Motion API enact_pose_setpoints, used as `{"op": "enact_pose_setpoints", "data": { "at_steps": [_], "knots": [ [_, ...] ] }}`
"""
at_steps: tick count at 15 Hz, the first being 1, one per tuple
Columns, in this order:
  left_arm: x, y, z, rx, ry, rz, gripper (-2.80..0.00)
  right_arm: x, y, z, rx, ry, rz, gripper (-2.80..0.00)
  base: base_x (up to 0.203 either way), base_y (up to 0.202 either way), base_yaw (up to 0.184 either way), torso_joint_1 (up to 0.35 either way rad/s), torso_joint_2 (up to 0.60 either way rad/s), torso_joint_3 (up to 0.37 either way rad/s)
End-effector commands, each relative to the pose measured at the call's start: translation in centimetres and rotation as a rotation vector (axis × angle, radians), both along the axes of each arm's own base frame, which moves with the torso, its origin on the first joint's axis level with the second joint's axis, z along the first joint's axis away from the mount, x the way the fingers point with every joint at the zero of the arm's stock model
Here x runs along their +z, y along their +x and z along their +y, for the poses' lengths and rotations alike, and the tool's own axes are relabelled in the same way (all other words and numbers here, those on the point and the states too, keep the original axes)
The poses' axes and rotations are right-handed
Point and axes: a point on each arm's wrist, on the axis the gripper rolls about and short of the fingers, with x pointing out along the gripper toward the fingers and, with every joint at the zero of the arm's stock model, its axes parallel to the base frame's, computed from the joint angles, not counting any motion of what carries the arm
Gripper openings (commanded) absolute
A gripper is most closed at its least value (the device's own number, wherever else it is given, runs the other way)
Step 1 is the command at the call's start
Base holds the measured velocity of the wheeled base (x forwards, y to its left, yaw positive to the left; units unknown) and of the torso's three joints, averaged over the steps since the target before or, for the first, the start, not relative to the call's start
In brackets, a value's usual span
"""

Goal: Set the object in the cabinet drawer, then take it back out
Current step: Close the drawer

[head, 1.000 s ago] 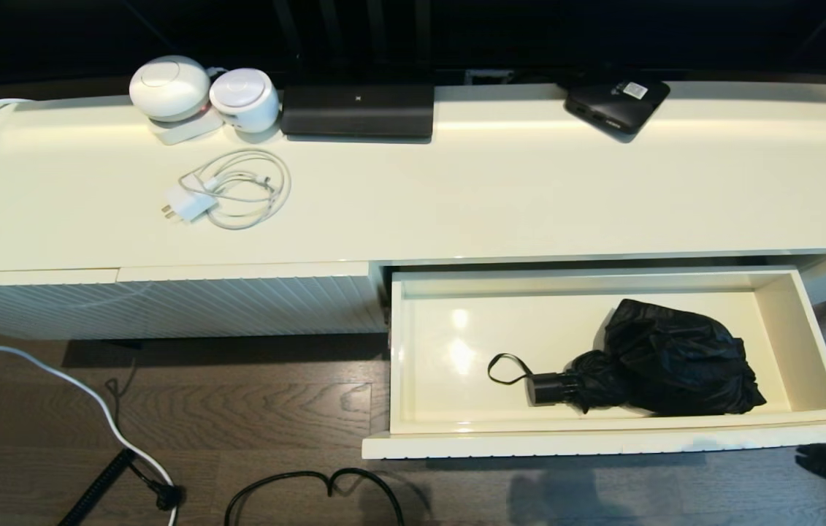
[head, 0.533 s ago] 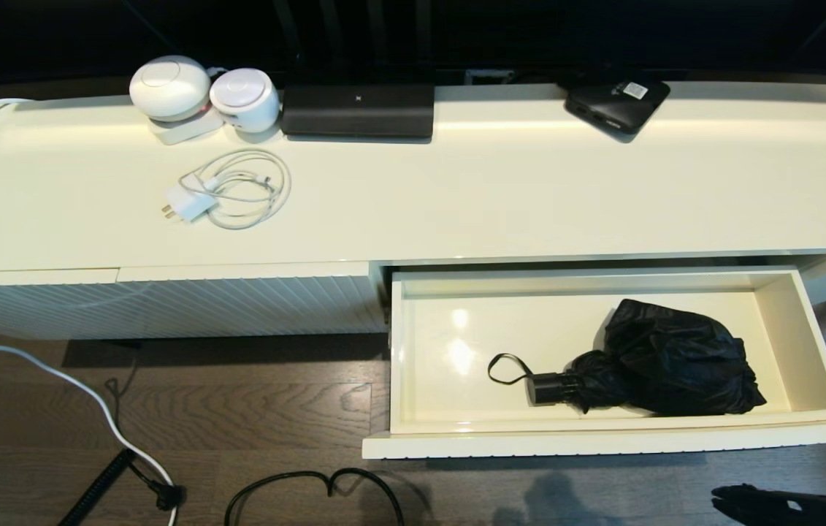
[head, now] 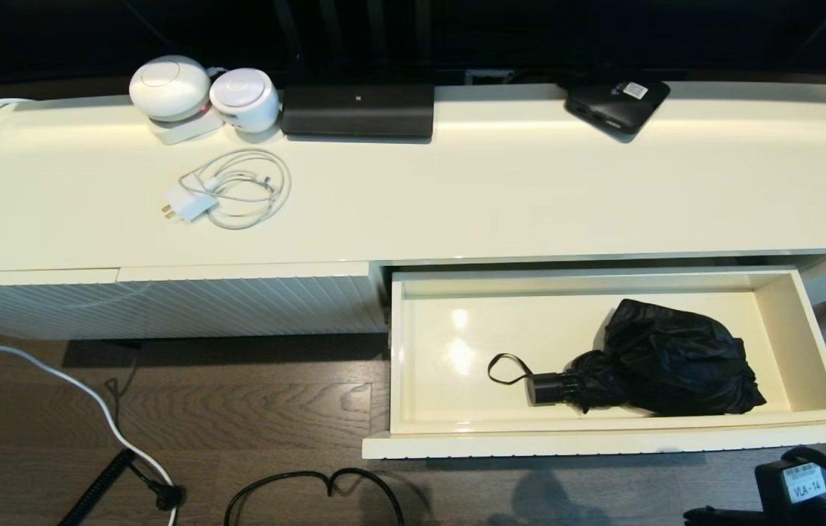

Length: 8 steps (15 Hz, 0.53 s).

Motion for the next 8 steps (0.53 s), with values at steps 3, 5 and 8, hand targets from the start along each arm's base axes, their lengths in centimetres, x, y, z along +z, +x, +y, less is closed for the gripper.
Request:
{"op": "enact_pose_setpoints", "data": {
  "at_steps": [3,5,8],
  "knots": [
    [0.0,0.0,0.0,0.000,0.000,-0.002,-2.80,-2.0,2.6,1.2,-0.063,-0.097,0.089,-2.80,0.000,0.000,0.000,0.000,0.00,0.000],
    [0.0,0.0,0.0,0.000,-0.001,-0.003,-2.80,-1.9,3.5,1.4,-0.089,-0.093,0.087,-2.80,0.000,0.000,0.000,0.000,0.00,0.000],
    [0.0,0.0,0.0,0.000,-0.001,-0.003,-2.80,-1.9,4.3,1.4,-0.114,-0.088,0.083,-2.80,0.000,0.000,0.000,0.000,0.00,0.000]
  ]
}}
